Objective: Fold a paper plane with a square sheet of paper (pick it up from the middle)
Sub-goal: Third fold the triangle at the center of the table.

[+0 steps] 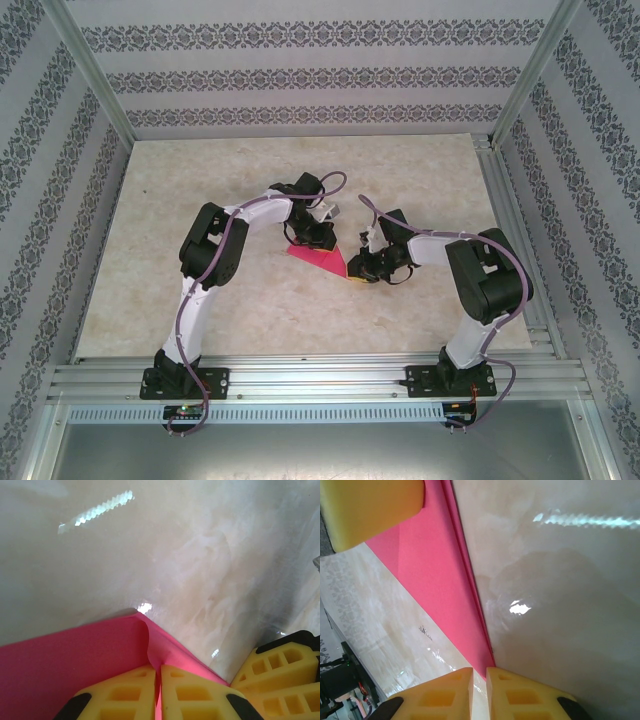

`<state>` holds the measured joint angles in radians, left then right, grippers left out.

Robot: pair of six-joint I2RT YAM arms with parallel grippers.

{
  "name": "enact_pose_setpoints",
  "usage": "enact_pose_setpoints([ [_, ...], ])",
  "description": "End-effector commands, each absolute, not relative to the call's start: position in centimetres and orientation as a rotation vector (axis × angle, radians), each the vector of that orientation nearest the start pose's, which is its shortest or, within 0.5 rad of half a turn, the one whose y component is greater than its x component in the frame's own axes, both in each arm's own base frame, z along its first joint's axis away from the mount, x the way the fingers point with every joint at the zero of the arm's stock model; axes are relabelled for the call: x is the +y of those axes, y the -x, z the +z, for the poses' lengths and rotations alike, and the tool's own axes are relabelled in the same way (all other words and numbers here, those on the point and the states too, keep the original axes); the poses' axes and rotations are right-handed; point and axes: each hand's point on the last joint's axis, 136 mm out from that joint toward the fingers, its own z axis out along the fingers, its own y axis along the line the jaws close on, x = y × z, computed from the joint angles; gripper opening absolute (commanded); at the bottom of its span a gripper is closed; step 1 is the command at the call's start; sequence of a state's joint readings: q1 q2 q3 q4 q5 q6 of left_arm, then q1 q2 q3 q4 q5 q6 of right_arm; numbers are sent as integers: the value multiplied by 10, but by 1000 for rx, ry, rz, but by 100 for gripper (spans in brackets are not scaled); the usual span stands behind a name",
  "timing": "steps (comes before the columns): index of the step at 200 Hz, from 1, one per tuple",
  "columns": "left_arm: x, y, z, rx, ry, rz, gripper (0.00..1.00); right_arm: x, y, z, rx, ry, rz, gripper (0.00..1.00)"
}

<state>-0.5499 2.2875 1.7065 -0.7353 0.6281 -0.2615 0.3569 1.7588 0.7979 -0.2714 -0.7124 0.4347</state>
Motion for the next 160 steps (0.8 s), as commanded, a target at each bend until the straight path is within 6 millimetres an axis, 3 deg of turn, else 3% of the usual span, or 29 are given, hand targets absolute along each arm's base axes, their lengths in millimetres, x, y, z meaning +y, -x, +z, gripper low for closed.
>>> enact_pose_setpoints([
  [1, -320, -362, 2, 2996, -530, -957, 13, 201, -244, 1, 2994, 23, 1106, 17],
  [26, -321, -361, 2, 2998, -536, -961, 13, 202, -253, 11, 2979, 33, 1096, 17],
  [70, -321, -360, 3, 2996, -547, -964, 13, 225, -280, 58, 2787, 45, 1277, 17],
  [87, -320, -360, 3, 3000, -545, -963, 13, 230, -290, 68, 2740, 38, 1311, 17],
  [129, -320, -360, 2, 2997, -544, -962, 13, 238, -310, 48, 2749, 1, 1304, 16],
  [160, -321, -361, 2, 2996, -543, -965, 13, 240, -311, 27, 2792, -23, 1310, 16],
])
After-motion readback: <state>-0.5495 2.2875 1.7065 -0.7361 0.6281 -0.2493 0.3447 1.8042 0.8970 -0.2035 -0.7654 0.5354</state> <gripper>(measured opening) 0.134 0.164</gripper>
